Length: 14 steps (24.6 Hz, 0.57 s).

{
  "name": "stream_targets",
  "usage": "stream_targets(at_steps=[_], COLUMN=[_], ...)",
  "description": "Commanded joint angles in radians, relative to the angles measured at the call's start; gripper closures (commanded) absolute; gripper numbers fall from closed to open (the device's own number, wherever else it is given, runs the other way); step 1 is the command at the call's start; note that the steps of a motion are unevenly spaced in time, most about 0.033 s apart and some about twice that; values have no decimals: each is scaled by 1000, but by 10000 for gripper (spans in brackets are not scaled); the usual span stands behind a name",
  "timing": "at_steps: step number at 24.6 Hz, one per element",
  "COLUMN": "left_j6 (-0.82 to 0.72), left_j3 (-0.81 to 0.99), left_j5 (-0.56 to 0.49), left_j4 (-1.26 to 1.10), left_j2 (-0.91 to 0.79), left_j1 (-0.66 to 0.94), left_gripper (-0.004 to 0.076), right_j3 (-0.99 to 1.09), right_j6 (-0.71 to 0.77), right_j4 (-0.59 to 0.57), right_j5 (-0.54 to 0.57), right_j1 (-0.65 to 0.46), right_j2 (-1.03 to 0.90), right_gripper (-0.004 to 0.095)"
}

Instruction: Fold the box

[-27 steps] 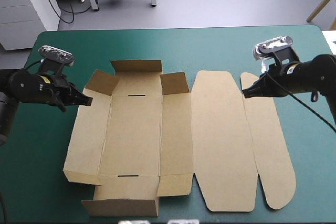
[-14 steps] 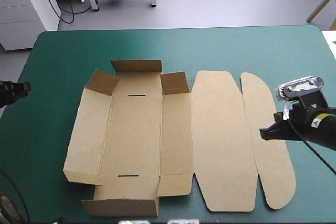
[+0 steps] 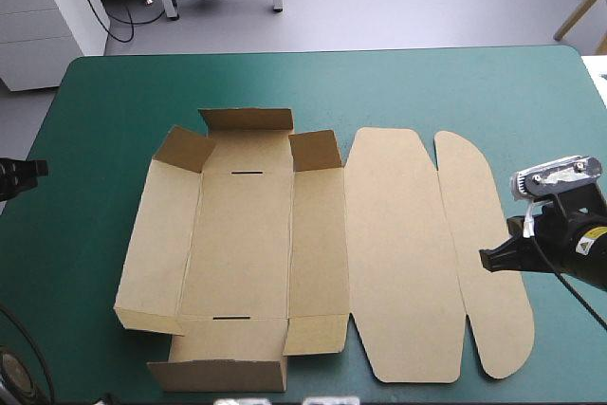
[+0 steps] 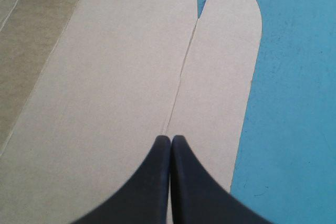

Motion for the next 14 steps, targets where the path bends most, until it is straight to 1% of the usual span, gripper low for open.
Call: stream_targets(at_steps=[1,3,6,7,9,11,14], left_j6=[-71,-95,-111,-111,-111,-111,-91], left_j3=[-32,-32,-32,-32,-28,-10,75], left_j5=[55,55,55,55,55,55,55], left_j4=[60,83,76,69,67,61,15], left_j2=[-25,-25,-25,-25,-25,-25,-25], left_j1=[0,0,0,0,0,0,0], left_gripper=[614,518,342,205,118,74,74], right_j3=[-20,-20,-20,-20,-20,-20,-20], right_j6=[-1,-1,-1,-1,-10,-31,-48], right_j4=[-3,-3,-3,-3,-3,-3,-3], right_j5=[-40,-38,-38,-38,-38,-38,-40], right_j1=[-11,-11,-11,-11,-11,-11,-11], right_j2=[-6,-6,-6,-6,-6,-6,-6], right_gripper=[927,927,927,927,927,927,927])
